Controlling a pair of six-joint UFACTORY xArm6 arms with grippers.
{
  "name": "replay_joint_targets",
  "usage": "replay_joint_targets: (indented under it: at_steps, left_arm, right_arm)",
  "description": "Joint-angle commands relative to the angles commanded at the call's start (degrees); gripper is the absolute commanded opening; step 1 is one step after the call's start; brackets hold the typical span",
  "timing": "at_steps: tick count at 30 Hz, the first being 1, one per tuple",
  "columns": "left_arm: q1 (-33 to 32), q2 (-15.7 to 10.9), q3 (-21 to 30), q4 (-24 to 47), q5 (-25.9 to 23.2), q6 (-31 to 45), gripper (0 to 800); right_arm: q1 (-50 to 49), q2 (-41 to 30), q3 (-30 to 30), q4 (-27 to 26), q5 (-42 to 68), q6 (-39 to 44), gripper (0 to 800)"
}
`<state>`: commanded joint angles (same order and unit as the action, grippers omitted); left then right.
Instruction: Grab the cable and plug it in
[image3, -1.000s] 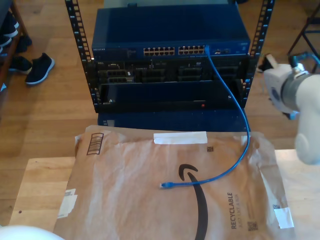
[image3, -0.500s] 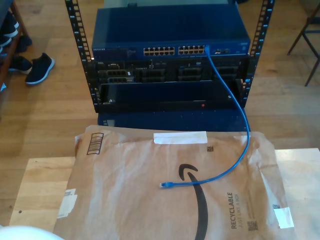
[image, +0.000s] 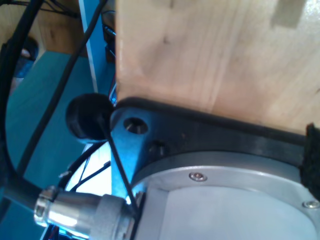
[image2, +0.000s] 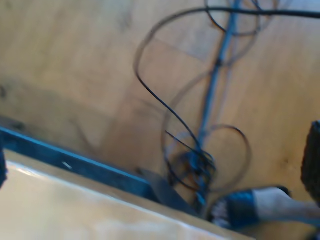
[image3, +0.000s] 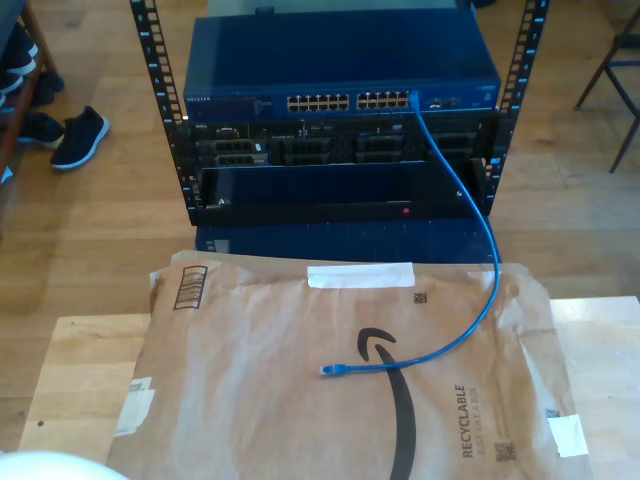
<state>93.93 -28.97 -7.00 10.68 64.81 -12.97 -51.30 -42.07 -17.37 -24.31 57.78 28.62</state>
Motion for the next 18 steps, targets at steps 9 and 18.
replay_joint_targets:
  at_steps: [9,18]
  left_arm:
    - [0.0,0.0,0.0,0.0,0.0,0.0,798]
    - [0.0,0.1,0.0,0.0,0.0,0.0,798]
  right_arm:
    - [-11.3,-3.3,7.9,-0.2,1.1,-4.4,797]
    - [-18.6,4.4,12.2,0.1,0.2,-7.6,797]
